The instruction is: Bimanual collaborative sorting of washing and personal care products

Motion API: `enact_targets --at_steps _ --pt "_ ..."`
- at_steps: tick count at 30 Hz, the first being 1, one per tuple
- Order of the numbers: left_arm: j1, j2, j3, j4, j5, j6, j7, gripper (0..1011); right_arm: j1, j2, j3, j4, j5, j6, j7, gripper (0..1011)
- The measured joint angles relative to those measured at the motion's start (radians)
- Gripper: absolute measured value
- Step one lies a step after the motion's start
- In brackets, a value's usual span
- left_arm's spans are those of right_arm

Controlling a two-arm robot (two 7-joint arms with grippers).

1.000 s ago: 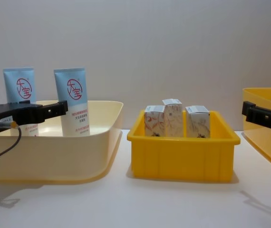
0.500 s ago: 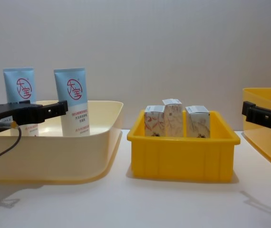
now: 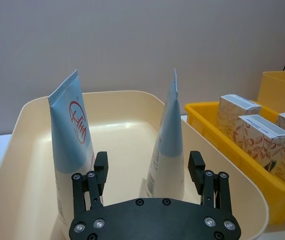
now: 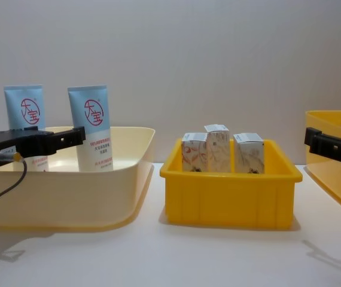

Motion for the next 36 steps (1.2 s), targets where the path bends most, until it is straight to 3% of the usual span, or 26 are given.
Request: enact_targets --at_steps 36 --pt "0.000 0.000 0.000 0.000 0.000 0.000 0.000 1002 0.000 0.000 0.000 0.000 0.000 0.000 0.000 1001"
